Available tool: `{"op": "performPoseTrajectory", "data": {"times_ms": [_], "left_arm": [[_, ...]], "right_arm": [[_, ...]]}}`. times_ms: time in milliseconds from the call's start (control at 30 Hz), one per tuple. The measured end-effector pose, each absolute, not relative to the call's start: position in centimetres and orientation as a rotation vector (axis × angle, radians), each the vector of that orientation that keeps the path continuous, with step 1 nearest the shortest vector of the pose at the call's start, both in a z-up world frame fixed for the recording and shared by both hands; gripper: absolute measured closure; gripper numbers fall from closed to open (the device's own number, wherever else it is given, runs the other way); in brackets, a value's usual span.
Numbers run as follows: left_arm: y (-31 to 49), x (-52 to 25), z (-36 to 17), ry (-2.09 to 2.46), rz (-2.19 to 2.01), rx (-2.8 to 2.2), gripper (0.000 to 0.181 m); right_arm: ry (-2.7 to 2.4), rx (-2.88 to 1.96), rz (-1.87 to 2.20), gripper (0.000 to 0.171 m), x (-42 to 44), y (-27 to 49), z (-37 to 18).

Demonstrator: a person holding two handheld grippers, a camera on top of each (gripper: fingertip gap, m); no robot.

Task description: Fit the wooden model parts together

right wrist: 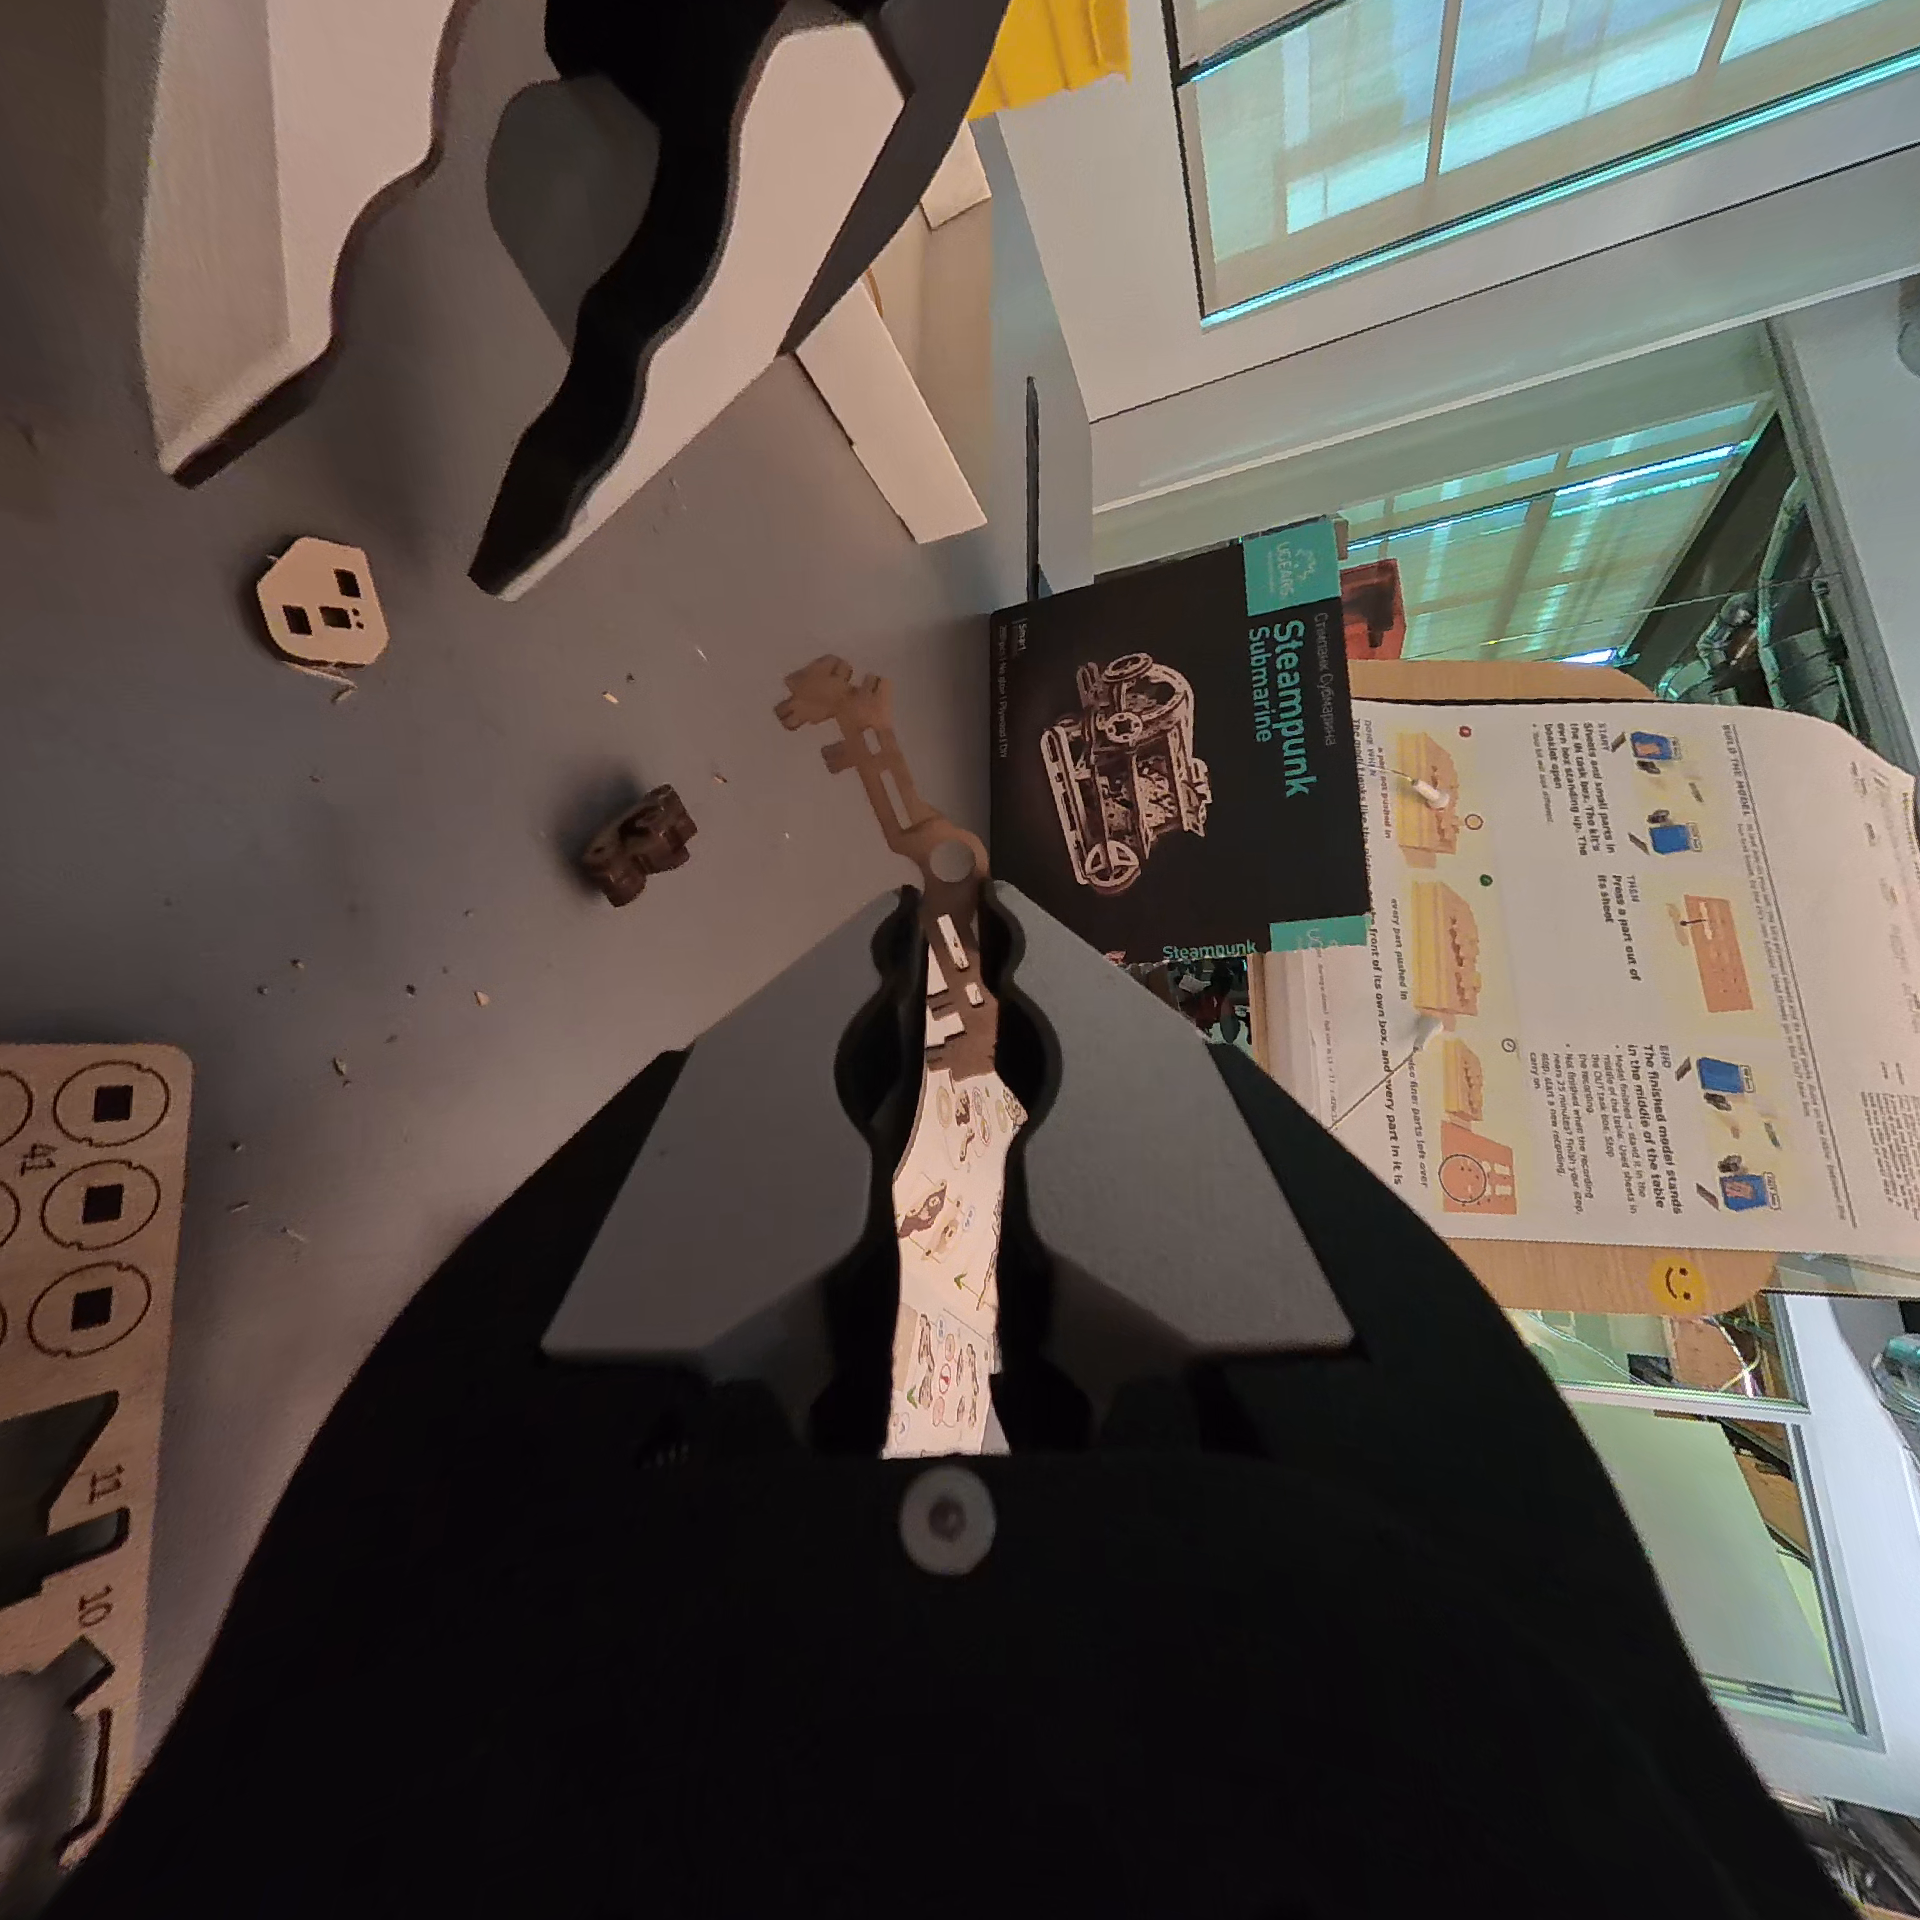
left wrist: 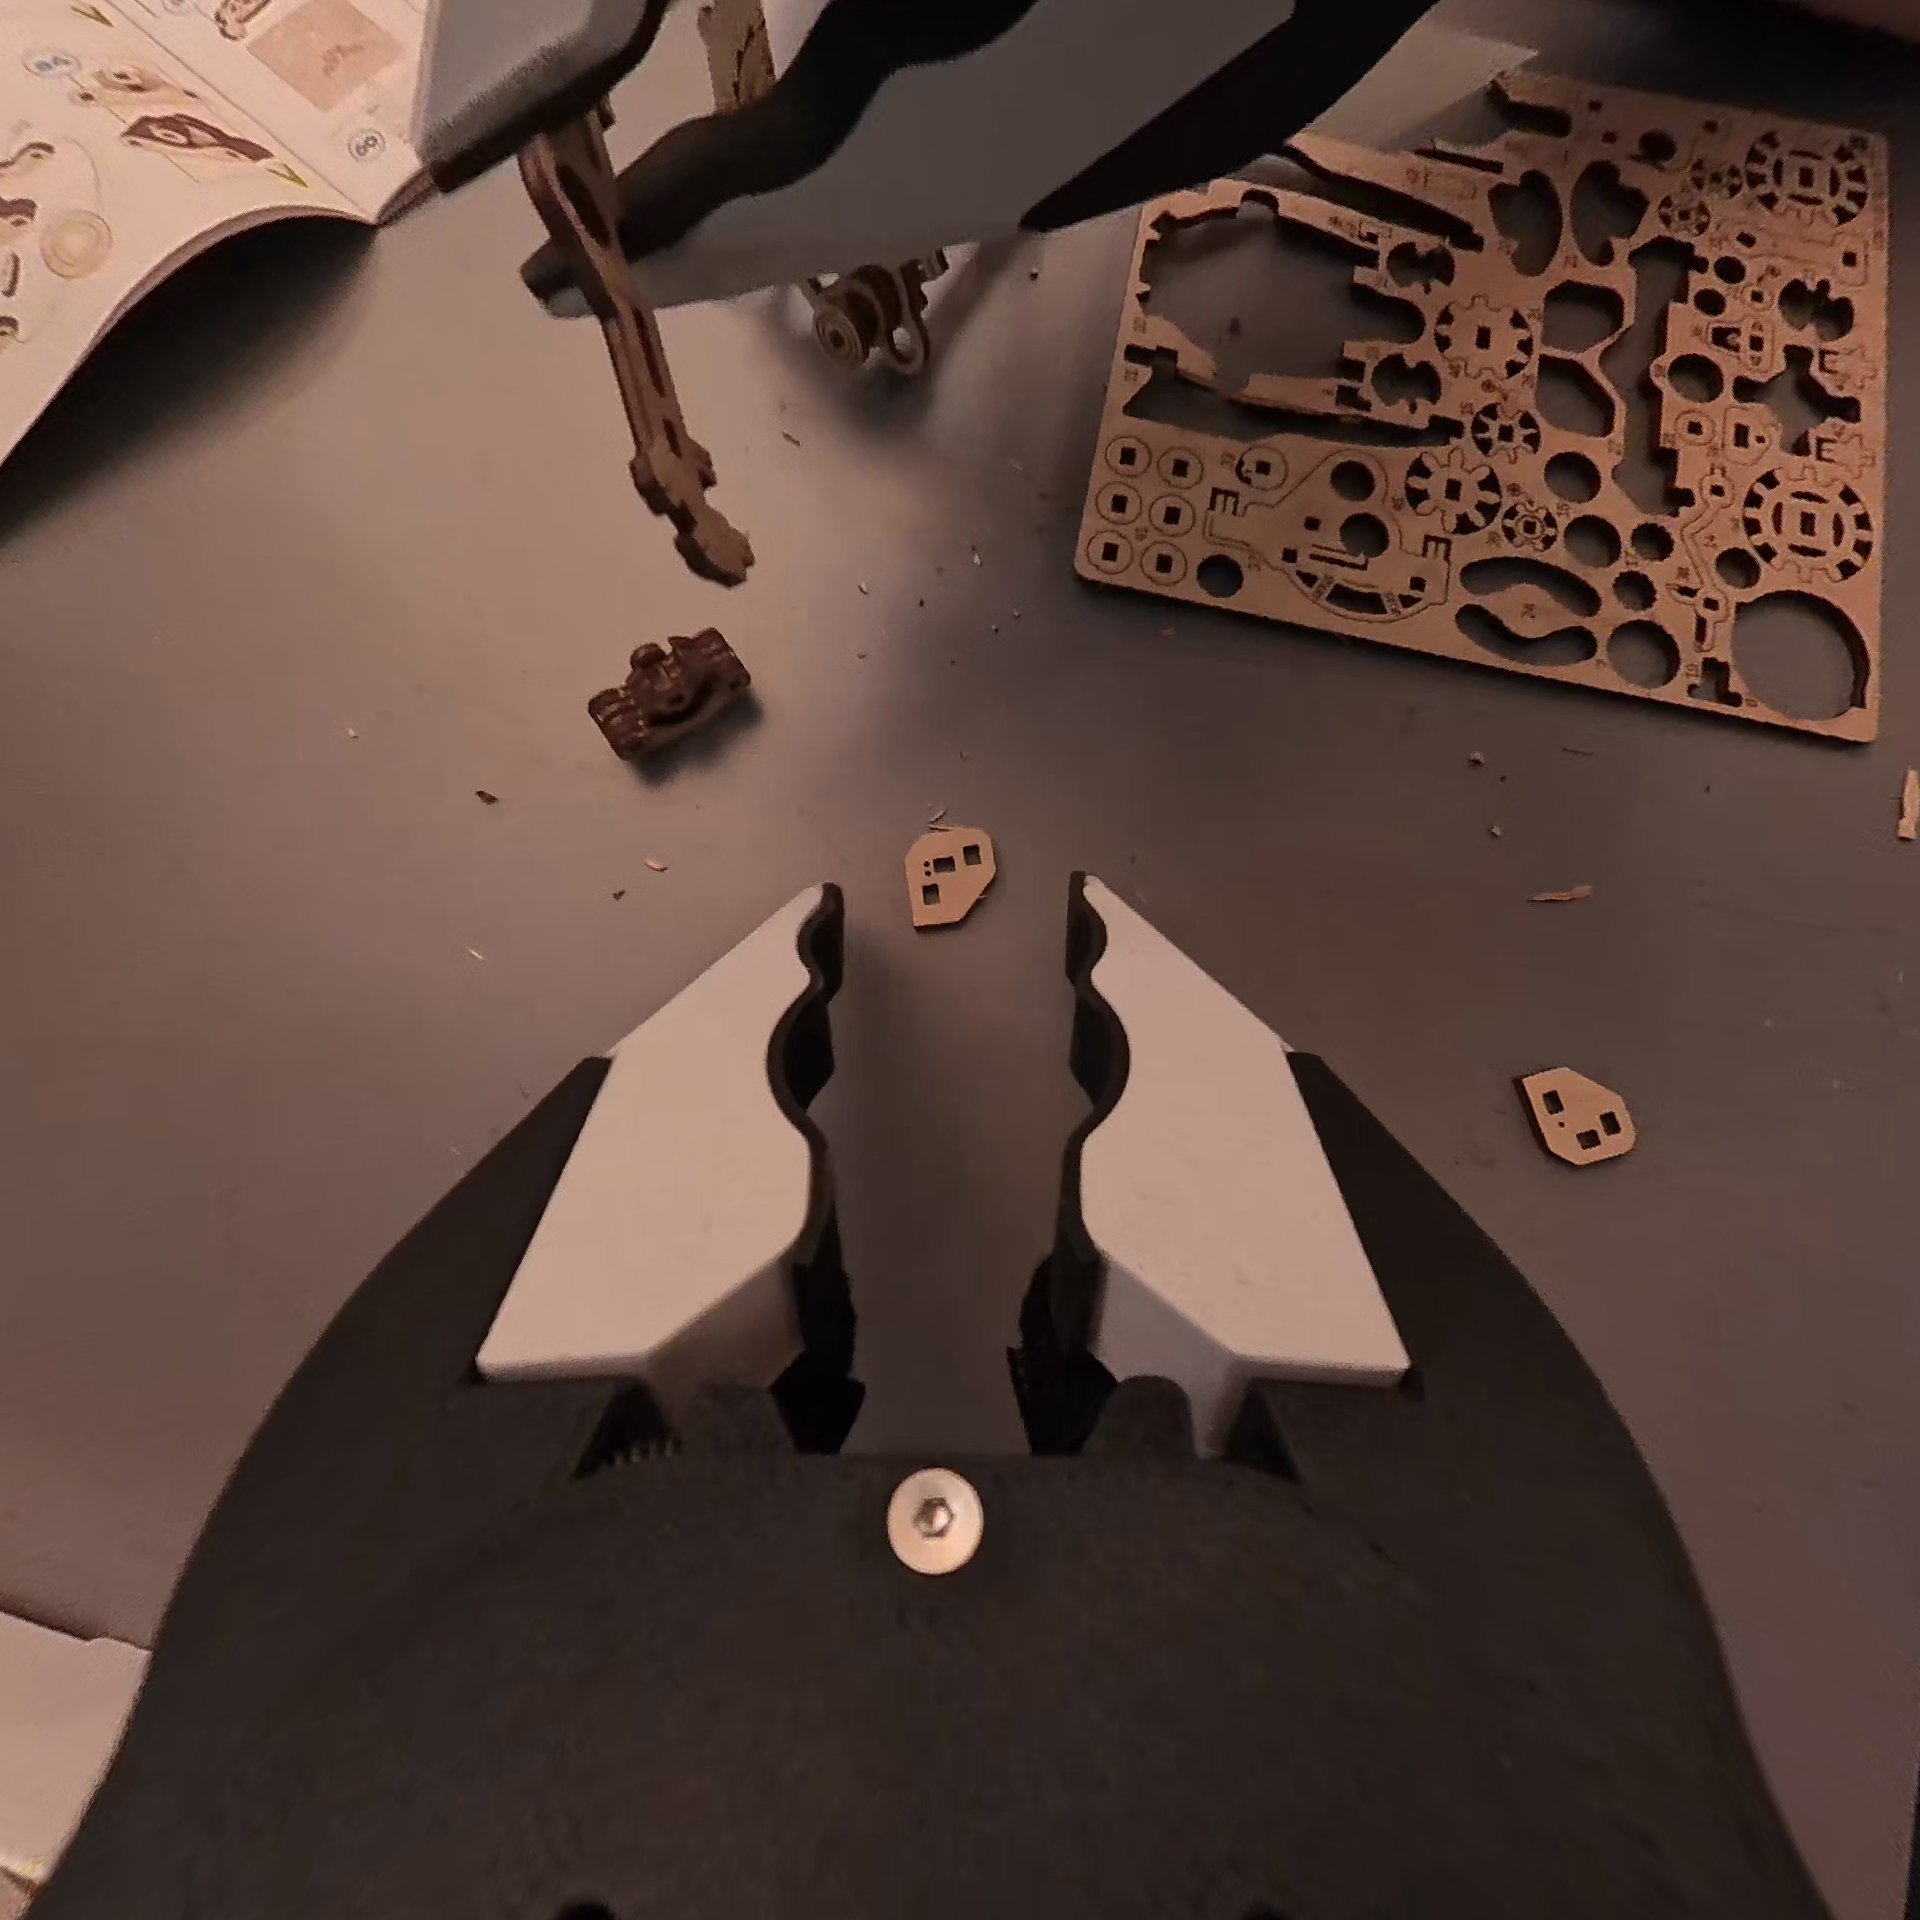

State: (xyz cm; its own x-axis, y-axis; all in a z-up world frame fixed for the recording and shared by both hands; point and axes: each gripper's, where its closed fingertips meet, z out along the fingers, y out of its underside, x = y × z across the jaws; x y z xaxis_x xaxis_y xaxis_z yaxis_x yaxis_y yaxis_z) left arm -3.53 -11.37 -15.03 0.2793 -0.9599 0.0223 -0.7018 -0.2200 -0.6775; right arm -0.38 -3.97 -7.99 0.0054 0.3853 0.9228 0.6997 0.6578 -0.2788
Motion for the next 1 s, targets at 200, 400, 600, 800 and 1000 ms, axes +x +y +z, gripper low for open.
{"op": "performPoseTrajectory", "data": {"times_ms": [200, 400, 600, 800, 1000], "left_arm": [[-11.4, -3.3, -15.9, 1.527, -0.558, -1.996, 0.137], [-11.4, -3.3, -16.2, 1.549, -0.527, -1.988, 0.141], [-11.4, -3.2, -16.2, 1.556, -0.507, -1.979, 0.145], [-11.6, -2.7, -16.2, 1.548, -0.507, -1.986, 0.144], [-11.3, -2.7, -16.2, 1.527, -0.495, -1.995, 0.150]], "right_arm": [[-1.610, -0.911, -0.315, 0.162, -0.3, -3.9, -7.9], [-1.609, -0.913, -0.320, 0.162, -0.2, -3.7, -7.9], [-1.617, -0.907, -0.315, 0.162, -0.5, -4.0, -8.1], [-1.647, -0.876, -0.331, 0.162, -1.1, -4.8, -8.6], [-1.648, -0.881, -0.334, 0.161, -1.0, -4.6, -8.7]]}}
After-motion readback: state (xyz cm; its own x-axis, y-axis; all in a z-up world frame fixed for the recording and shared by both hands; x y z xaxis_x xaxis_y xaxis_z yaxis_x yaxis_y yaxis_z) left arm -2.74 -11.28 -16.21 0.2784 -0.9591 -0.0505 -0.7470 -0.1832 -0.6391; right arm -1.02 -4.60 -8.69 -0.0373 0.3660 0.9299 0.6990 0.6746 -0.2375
